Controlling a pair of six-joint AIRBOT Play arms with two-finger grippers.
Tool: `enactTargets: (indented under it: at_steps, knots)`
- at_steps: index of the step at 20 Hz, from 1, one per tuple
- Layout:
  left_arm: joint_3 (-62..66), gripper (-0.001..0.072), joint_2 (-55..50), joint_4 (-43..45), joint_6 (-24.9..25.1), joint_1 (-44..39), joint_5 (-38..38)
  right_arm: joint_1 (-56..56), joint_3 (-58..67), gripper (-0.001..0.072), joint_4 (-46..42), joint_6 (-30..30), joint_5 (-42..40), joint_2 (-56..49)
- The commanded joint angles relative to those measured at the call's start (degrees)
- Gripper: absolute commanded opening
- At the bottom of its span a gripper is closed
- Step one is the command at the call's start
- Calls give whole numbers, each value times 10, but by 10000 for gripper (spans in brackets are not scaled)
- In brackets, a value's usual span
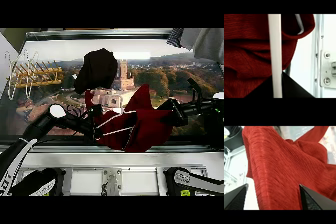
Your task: Fold the clothes and pants, and hang the long-sleeved shirts on hangers.
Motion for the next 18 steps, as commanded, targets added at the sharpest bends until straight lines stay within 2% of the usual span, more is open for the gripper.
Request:
enactTargets:
  at_steps: [1,18]
  knots:
    - [0,17,0,0,-1,0,0,8,0,709,2,2,3,-4]
    - [0,18,0,0,-1,0,0,26,0,709,2,2,1,-4]
